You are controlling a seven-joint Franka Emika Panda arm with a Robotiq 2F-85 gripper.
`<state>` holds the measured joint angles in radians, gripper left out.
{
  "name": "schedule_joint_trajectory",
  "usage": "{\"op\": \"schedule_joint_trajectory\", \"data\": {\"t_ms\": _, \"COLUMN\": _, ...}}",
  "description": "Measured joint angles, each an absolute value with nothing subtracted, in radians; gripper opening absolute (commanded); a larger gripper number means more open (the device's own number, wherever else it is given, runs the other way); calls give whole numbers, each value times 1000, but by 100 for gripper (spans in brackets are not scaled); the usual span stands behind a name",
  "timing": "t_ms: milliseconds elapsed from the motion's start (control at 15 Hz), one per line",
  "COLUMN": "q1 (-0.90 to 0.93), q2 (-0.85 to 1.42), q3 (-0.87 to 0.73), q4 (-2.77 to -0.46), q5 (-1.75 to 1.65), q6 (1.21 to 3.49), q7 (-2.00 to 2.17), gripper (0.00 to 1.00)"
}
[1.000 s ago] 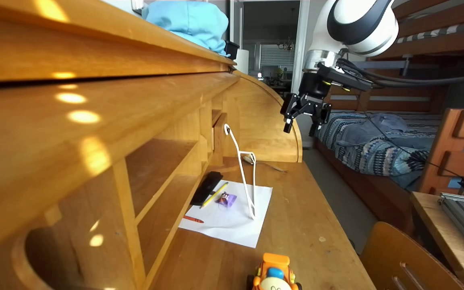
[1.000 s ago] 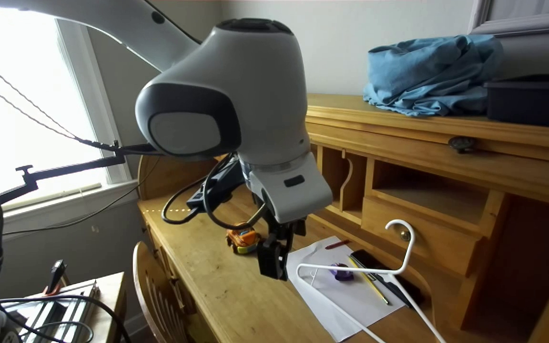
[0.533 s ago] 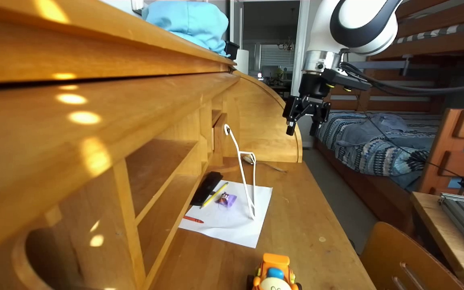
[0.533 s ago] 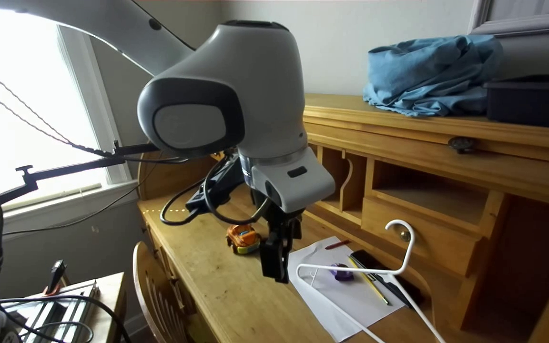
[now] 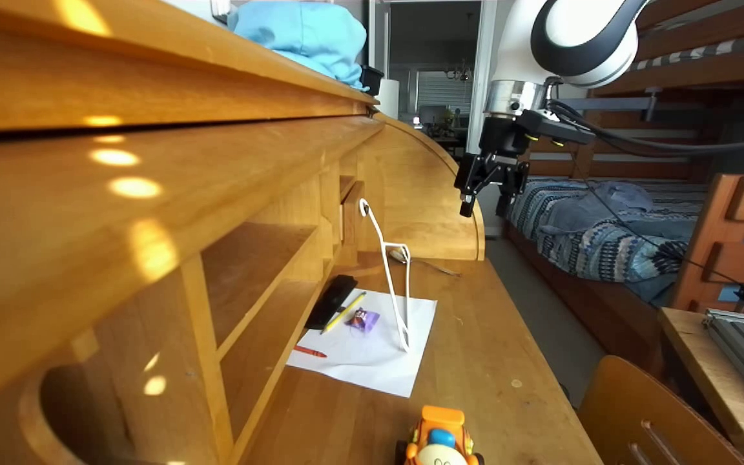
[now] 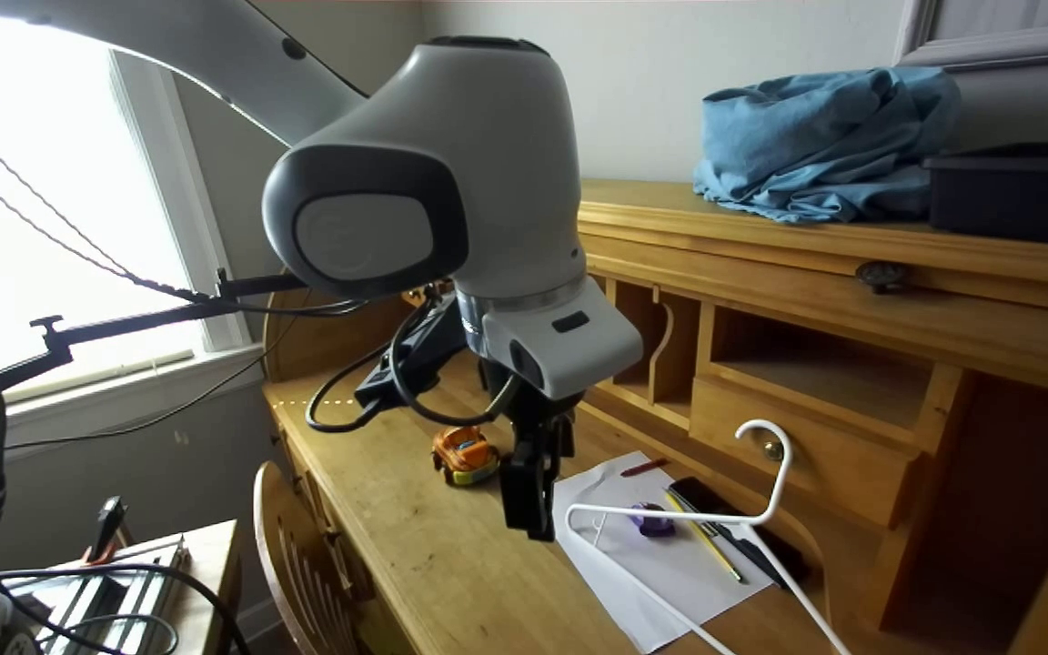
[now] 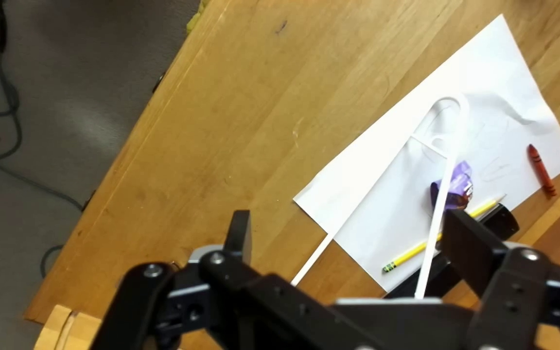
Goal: Pick up and hang the clothing hanger on the desk
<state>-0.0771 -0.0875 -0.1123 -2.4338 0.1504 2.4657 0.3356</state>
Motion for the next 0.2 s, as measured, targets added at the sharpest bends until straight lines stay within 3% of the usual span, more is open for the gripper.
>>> {"op": "schedule_joint_trajectory", "data": {"t_ms": 200, "q1": -78, "q2": -88, "q3": -112, "q4": -2434, "q5": 150, "q6": 2467, "q7": 326, "gripper": 100}}
